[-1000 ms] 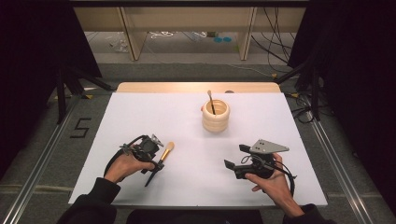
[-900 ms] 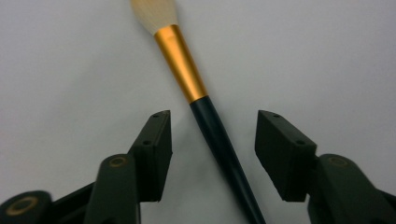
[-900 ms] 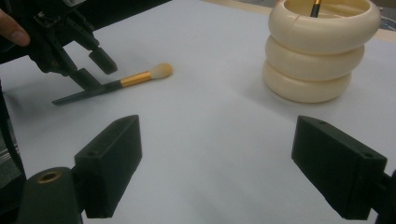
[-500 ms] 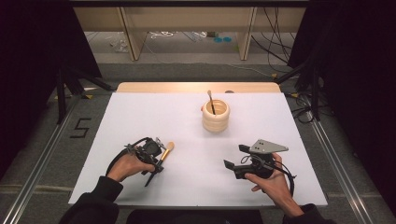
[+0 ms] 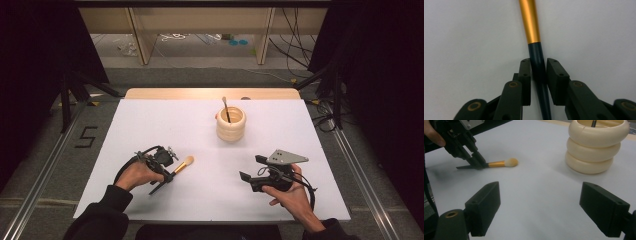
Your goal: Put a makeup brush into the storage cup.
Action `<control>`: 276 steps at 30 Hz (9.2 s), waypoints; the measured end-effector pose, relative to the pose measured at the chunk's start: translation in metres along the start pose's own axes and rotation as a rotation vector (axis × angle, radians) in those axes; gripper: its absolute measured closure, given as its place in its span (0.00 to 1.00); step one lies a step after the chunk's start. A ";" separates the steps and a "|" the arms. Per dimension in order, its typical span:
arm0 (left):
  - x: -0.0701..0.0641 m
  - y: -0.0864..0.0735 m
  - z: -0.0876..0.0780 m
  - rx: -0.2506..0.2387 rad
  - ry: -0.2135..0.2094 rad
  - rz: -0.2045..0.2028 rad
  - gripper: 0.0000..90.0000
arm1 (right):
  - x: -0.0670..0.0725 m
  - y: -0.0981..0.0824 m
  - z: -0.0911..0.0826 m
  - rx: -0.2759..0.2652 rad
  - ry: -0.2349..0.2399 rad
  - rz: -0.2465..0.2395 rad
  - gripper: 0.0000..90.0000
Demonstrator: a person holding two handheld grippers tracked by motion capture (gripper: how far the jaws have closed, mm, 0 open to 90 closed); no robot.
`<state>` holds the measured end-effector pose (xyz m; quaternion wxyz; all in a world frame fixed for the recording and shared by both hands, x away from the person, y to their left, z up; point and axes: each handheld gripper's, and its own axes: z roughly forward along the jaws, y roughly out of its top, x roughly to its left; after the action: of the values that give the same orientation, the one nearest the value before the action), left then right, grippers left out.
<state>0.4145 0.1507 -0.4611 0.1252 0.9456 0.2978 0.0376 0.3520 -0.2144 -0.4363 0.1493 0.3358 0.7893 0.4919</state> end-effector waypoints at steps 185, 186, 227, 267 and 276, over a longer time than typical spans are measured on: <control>-0.069 -0.024 -0.037 -0.770 0.015 -0.158 0.18 | -0.004 0.062 0.055 -0.231 0.149 0.046 0.87; -0.068 -0.025 -0.037 -0.774 0.012 -0.158 0.18 | -0.006 0.063 0.054 -0.219 0.149 0.037 0.87; -0.088 -0.045 -0.031 -0.804 0.057 -0.177 0.18 | -0.038 0.099 0.061 -0.212 0.090 0.028 0.87; -0.086 -0.043 -0.029 -0.790 0.054 -0.178 0.18 | -0.078 0.145 0.054 -0.304 0.007 0.071 0.87; -0.084 -0.044 -0.030 -0.793 0.052 -0.177 0.18 | -0.091 0.147 0.062 -0.315 -0.036 0.075 0.87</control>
<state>0.3170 0.1438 -0.4428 0.4753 0.7936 0.3434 0.1624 0.5097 -0.1909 -0.3449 0.1957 0.3462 0.6864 0.6088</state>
